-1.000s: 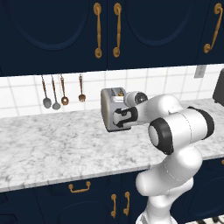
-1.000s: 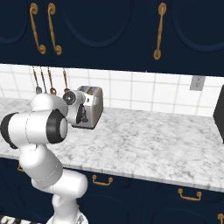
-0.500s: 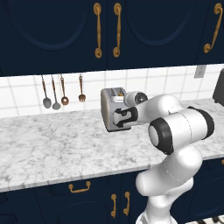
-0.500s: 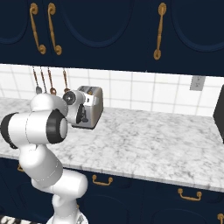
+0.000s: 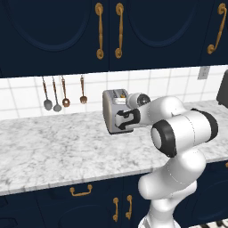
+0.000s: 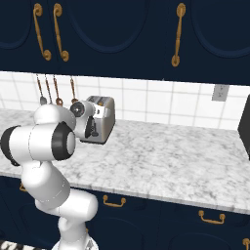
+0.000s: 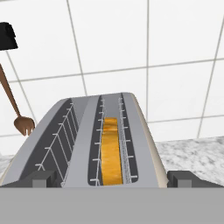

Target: Start the toaster. Once the lever pops up, take the bread to the plate on the dining counter.

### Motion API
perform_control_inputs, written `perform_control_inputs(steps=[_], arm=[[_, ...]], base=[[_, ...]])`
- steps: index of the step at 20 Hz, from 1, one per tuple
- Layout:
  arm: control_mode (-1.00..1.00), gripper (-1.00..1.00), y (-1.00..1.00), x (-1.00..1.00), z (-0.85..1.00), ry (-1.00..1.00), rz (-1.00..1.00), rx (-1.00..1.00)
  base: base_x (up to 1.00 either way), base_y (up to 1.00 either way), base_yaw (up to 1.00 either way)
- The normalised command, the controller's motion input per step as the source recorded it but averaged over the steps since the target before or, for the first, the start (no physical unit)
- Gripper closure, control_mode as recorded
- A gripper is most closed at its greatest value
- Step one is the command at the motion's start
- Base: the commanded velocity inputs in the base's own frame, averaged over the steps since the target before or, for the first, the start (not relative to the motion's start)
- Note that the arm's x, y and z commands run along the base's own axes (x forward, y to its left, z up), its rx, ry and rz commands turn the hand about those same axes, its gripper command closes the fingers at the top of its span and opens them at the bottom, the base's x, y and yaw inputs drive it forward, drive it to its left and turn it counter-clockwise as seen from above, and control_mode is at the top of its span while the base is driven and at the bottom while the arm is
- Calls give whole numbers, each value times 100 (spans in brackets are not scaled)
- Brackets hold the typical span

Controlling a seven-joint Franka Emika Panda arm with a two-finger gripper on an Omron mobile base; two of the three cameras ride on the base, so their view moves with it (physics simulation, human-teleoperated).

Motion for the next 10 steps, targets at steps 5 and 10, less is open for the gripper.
perform_control_inputs(steps=[5, 10], arm=[[-100, -100, 0, 0, 0, 0, 0, 0], [-100, -100, 0, 0, 0, 0, 0, 0]], base=[[0, 0, 0], [0, 0, 0]])
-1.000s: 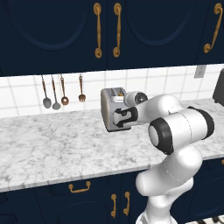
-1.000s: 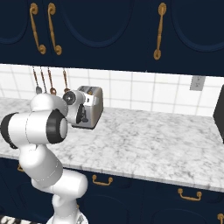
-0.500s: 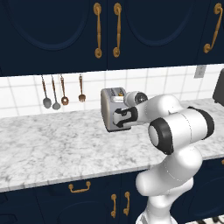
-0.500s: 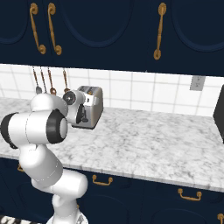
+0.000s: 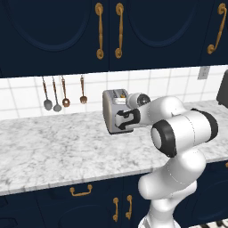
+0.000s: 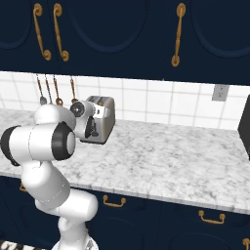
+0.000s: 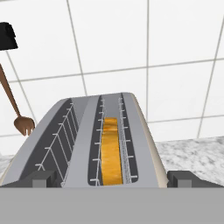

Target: Start the toaster. Once the lever pops up, take the bread to the plate on the dining counter.

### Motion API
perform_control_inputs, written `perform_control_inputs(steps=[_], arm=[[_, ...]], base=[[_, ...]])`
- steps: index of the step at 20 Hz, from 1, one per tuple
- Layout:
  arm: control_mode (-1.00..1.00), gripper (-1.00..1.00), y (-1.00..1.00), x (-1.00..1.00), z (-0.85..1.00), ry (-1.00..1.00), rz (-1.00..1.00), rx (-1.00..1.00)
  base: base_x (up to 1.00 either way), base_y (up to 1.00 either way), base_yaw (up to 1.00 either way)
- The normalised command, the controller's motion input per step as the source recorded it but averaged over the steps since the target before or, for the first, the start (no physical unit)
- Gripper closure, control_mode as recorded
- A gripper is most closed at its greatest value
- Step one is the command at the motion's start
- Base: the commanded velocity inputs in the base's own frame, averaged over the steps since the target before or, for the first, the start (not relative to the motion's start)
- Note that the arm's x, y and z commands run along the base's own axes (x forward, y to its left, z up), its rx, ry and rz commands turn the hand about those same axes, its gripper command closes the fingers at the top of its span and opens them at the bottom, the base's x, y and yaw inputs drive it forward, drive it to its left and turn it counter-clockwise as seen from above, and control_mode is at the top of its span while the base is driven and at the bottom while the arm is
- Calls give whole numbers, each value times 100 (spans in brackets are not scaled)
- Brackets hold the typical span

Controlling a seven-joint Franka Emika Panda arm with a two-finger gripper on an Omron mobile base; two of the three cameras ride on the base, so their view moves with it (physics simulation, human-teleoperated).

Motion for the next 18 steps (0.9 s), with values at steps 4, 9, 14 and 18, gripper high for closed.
perform_control_inputs(steps=[4, 9, 14, 18], arm=[[-100, -100, 0, 0, 0, 0, 0, 0], [-100, -100, 0, 0, 0, 0, 0, 0], [-100, -100, 0, 0, 0, 0, 0, 0], [-100, -100, 0, 0, 0, 0, 0, 0]], base=[[0, 0, 0], [0, 0, 0], [0, 0, 0], [0, 0, 0]])
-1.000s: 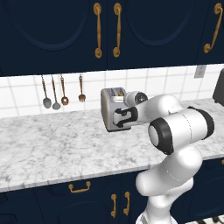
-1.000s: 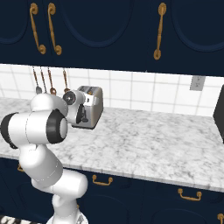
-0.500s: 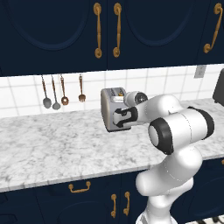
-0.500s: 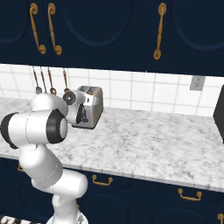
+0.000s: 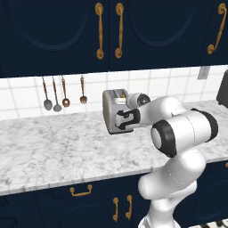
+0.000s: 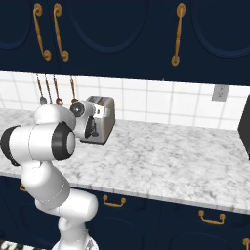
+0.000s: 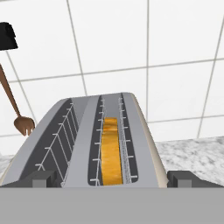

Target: Start the toaster. Once the lever pops up, take the bread to the plate on the dining counter.

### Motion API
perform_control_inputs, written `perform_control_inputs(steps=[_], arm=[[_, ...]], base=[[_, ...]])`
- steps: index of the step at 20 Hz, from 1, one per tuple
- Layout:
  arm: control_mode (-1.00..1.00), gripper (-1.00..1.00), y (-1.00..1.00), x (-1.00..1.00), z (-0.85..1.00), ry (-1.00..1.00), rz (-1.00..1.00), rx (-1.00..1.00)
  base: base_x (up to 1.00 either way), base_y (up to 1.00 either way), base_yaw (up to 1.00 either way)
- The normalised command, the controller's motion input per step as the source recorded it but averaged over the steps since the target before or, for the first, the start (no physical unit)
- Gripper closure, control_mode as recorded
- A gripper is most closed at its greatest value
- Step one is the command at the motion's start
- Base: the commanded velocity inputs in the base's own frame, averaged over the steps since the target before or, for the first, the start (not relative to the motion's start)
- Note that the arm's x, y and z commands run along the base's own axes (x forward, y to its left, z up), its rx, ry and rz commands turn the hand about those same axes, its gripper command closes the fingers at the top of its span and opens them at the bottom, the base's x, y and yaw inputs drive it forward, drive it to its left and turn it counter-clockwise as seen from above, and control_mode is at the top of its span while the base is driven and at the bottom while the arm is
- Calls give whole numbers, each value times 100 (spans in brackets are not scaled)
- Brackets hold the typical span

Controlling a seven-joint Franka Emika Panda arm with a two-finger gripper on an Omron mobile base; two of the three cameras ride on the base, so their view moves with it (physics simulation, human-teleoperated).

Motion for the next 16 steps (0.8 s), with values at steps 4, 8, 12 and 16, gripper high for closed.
perform_control_inputs(steps=[4, 8, 12, 16], arm=[[-100, -100, 0, 0, 0, 0, 0, 0], [-100, -100, 0, 0, 0, 0, 0, 0], [-100, -100, 0, 0, 0, 0, 0, 0], [-100, -100, 0, 0, 0, 0, 0, 0]], base=[[0, 0, 0], [0, 0, 0], [0, 0, 0], [0, 0, 0]])
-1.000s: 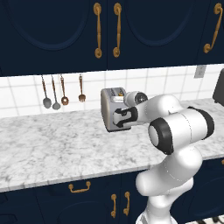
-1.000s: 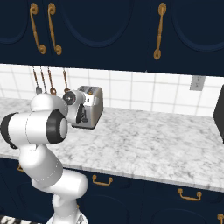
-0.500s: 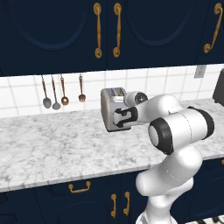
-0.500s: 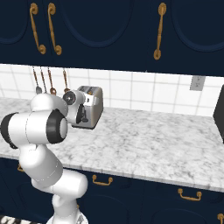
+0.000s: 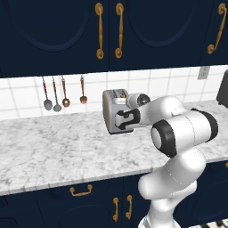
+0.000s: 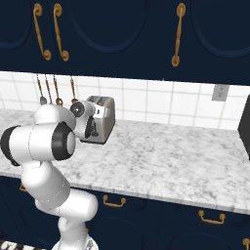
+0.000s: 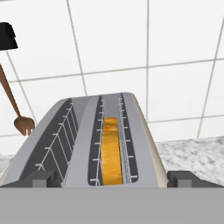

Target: Start the toaster. Once the lever pops up, take the bread to the plate on the dining counter.

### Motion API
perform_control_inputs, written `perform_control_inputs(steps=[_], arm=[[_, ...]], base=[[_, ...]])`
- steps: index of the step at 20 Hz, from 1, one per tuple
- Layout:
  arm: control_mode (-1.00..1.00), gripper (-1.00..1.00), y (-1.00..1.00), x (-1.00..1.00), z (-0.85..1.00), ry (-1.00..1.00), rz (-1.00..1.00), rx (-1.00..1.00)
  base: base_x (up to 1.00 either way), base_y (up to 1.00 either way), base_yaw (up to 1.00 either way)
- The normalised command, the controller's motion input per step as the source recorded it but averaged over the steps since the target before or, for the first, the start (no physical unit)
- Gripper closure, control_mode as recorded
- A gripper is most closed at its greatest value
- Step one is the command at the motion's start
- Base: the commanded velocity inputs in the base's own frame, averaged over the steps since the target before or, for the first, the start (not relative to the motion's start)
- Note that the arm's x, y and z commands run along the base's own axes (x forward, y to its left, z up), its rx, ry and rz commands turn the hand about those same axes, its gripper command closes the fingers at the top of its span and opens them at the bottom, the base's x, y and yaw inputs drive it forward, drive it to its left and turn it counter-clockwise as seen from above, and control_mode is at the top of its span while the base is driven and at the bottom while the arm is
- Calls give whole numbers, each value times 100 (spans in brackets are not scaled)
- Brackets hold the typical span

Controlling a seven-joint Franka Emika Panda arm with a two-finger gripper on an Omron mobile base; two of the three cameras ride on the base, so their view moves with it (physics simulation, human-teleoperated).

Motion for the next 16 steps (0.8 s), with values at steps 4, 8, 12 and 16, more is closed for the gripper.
perform_control_inputs(steps=[4, 8, 12, 16], arm=[[-100, -100, 0, 0, 0, 0, 0, 0], [-100, -100, 0, 0, 0, 0, 0, 0], [-100, -100, 0, 0, 0, 0, 0, 0], [-100, -100, 0, 0, 0, 0, 0, 0]], base=[[0, 0, 0], [0, 0, 0], [0, 0, 0], [0, 0, 0]])
